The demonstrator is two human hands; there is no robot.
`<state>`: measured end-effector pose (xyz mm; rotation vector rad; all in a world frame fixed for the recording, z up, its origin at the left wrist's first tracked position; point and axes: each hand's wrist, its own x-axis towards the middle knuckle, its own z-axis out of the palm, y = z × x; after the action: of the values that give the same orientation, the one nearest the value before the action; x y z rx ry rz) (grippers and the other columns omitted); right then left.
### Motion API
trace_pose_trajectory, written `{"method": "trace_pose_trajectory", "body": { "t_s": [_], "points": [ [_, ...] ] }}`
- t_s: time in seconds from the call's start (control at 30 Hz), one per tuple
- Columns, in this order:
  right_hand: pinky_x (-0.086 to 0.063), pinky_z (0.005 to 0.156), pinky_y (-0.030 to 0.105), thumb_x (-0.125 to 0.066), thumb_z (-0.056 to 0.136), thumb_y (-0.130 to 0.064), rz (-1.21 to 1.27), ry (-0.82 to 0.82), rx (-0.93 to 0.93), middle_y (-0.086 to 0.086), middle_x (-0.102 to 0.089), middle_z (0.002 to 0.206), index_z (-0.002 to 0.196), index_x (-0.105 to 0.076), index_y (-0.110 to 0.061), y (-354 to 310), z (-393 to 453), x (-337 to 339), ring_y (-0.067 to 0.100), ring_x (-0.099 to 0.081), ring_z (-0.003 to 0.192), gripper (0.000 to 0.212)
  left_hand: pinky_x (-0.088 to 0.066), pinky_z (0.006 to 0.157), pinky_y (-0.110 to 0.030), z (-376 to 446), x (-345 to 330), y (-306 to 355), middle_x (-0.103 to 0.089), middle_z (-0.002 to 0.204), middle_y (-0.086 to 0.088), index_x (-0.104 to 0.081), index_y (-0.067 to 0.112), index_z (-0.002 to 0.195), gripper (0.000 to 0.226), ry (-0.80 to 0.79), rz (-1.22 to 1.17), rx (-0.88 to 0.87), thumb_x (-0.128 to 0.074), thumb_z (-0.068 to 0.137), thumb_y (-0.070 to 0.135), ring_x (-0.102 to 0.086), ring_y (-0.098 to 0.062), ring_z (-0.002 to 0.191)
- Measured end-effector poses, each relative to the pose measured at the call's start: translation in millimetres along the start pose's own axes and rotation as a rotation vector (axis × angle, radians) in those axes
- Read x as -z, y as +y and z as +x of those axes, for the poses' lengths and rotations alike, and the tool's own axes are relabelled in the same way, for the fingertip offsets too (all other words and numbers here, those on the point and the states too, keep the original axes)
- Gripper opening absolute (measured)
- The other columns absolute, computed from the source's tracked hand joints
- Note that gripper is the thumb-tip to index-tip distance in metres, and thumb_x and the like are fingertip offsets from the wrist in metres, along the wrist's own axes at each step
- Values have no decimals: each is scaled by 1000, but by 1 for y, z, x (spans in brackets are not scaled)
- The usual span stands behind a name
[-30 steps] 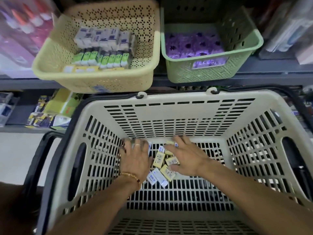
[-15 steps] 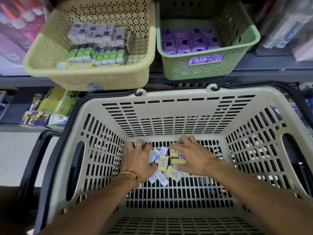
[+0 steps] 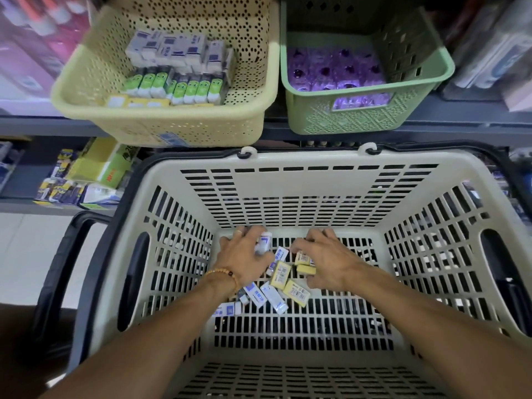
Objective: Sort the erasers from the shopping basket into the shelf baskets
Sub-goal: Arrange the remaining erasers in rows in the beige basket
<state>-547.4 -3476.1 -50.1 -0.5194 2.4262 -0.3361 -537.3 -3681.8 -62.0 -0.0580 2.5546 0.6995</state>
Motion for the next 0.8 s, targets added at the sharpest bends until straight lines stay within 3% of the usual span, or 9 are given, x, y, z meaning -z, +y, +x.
{"method": "trace_pose_trajectory", "body": {
  "t_s": [0.03, 0.1, 0.2, 0.3, 0.43, 0.53, 0.67, 0.73, 0.8],
  "points": [
    [-39, 99, 37, -76, 75, -27, 80, -3, -37, -3, -38, 117, 130, -45, -35, -1, -1, 4, 21, -30, 117, 64, -48, 85, -33, 0, 6, 5, -51, 111, 8, -41, 44, 126, 40, -28, -211, 32, -52, 88, 43, -53, -15, 87],
    [-45, 96, 39, -78, 73, -22, 303, -4, -114, -4, -44, 116, 120, -49, -35, -1, -5, 15, 22, -41, 115, 57, -47, 67, -26, -1, 15, 12, -53, 103, 5, -44, 39, 118, 26, -79, -510, 69, -48, 93, 40, -51, -10, 75],
    [-59, 77, 34, -80, 74, -10, 692, 7, -139, -2, -58, 107, 107, -56, -32, -4, -20, 36, 18, -65, 93, 46, -43, 75, -35, -9, 27, 23, -53, 99, -2, -51, 21, 113, 21, -147, -930, 185, -43, 96, 31, -50, -14, 80],
    [-53, 63, 16, -82, 74, -10, 831, 65, -90, 0, -59, 108, 105, -59, -34, -15, -41, 60, 10, -65, 81, 45, -45, 73, -37, -22, 40, 34, -50, 90, -11, -53, 11, 109, 26, -267, -1361, 274, -41, 92, 26, -50, -21, 72],
    [-54, 69, 15, -85, 71, -14, 773, 148, 9, -3, -60, 112, 106, -58, -40, -45, -66, 94, 13, -65, 94, 51, -47, 80, -42, -44, 62, 46, -54, 112, -18, -50, 12, 113, 36, -532, -1543, 176, -33, 85, 28, -56, -29, 88],
    [-50, 73, 14, -86, 69, -18, 646, 202, 115, -7, -59, 114, 108, -59, -44, -76, -82, 111, 3, -61, 96, 54, -47, 81, -43, -62, 80, 56, -66, 102, -15, -60, 3, 108, 45, -657, -1624, 32, -33, 84, 30, -62, -25, 84],
    [-49, 96, 32, -84, 67, -27, 435, 277, 191, -12, -53, 119, 122, -58, -43, -114, -95, 126, 6, -55, 110, 63, -49, 73, -35, -82, 101, 63, -70, 93, -11, -76, 9, 91, 45, -627, -1738, -35, -48, 87, 44, -67, -24, 79],
    [-48, 98, 29, -85, 69, -32, 398, 323, 220, -17, -58, 121, 131, -56, -38, -130, -100, 134, 1, -56, 111, 69, -49, 71, -35, -91, 111, 61, -70, 94, -11, -76, 10, 94, 44, -558, -1762, -57, -53, 86, 47, -67, -24, 79],
    [-51, 86, 18, -86, 70, -32, 465, 354, 241, -19, -63, 119, 127, -60, -33, -140, -103, 143, -3, -61, 105, 63, -47, 65, -35, -100, 123, 58, -69, 93, -13, -75, 10, 94, 41, -519, -1795, -94, -52, 89, 44, -64, -25, 73]
  ]
}}
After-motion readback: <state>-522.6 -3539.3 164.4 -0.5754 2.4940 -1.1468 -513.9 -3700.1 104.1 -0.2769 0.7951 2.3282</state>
